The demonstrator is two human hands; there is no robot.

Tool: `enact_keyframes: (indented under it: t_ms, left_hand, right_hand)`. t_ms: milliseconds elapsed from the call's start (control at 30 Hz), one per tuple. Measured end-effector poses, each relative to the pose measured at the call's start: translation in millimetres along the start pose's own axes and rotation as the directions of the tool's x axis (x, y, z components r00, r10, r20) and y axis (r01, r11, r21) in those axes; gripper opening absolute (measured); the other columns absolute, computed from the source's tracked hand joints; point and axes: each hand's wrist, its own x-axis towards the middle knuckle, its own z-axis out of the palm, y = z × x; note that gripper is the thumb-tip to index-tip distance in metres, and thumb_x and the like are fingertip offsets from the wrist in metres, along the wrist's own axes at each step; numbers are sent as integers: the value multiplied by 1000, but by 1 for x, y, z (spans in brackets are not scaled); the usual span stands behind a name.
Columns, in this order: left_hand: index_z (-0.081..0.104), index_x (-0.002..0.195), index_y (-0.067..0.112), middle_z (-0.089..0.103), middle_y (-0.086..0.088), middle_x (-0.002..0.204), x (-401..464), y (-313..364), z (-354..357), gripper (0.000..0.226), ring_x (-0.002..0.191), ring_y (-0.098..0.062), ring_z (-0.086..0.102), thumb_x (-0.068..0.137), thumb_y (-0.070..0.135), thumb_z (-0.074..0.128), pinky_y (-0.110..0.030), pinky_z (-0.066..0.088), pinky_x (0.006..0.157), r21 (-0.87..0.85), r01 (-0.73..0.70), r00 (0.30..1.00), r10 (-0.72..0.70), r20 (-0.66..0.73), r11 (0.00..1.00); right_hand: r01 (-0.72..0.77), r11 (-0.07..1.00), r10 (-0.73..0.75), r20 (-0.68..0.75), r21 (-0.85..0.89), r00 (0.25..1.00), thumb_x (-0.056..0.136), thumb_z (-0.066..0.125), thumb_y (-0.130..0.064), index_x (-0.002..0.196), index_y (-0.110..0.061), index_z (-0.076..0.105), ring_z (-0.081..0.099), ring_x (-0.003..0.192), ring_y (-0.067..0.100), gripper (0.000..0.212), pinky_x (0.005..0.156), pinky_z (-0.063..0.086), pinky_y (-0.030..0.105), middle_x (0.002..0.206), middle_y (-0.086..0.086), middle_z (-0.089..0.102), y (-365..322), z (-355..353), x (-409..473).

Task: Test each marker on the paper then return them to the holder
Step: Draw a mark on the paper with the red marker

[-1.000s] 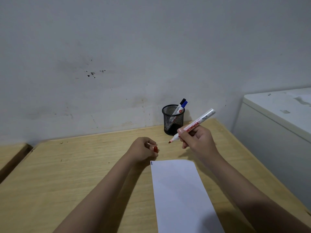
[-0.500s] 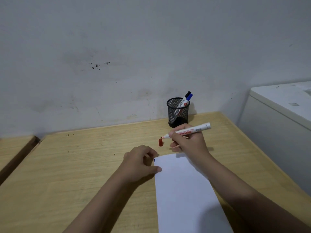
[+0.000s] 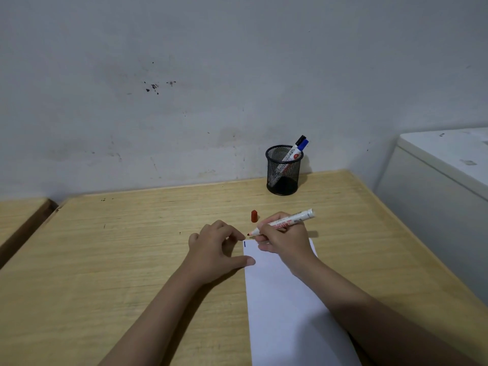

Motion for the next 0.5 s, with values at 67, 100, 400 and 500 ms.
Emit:
enact_keyframes:
  t_ms: [67, 100, 400, 500]
  left_hand:
    - [60, 97, 41, 52, 19, 98, -1, -2, 0, 46, 98, -6, 46, 58, 62, 74, -32, 25, 87, -16, -6, 1000, 6, 0, 1000]
    - [61, 96, 42, 52, 19, 98, -1, -3, -1, 45, 99, -5, 46, 58, 62, 74, -32, 25, 87, -17, -10, 1000, 10, 0, 1000]
    - [64, 98, 44, 51, 18, 101, -2, -3, -4, 47, 100, -6, 44, 58, 68, 69, -32, 22, 85, 75, -34, 999, 35, -10, 997]
    - [63, 99, 45, 50, 19, 102, -2, -3, -4, 47, 101, -6, 43, 59, 69, 68, -32, 22, 85, 88, -35, 999, 36, -12, 996]
  right_hand:
    - [51, 998, -50, 15, -33, 999, 80, 68, -5, 79, -7, 62, 72, 67, 19, 7, 64, 59, 35, 75, 13, 72, 4, 0, -1]
    - [71, 996, -71, 19, -47, 997, 79, 69, -4, 78, -7, 61, 73, 67, 21, 9, 65, 59, 37, 74, 13, 72, 5, 0, -2]
    - [214, 954, -213, 28, -208, 977, 72, 71, -8, 67, -11, 61, 67, 60, 25, 12, 60, 56, 44, 65, 12, 68, 10, -1, -4]
    - [214, 948, -211, 36, -236, 977, 71, 71, -10, 64, -16, 60, 65, 59, 24, 14, 59, 55, 45, 64, 10, 67, 12, -1, -3]
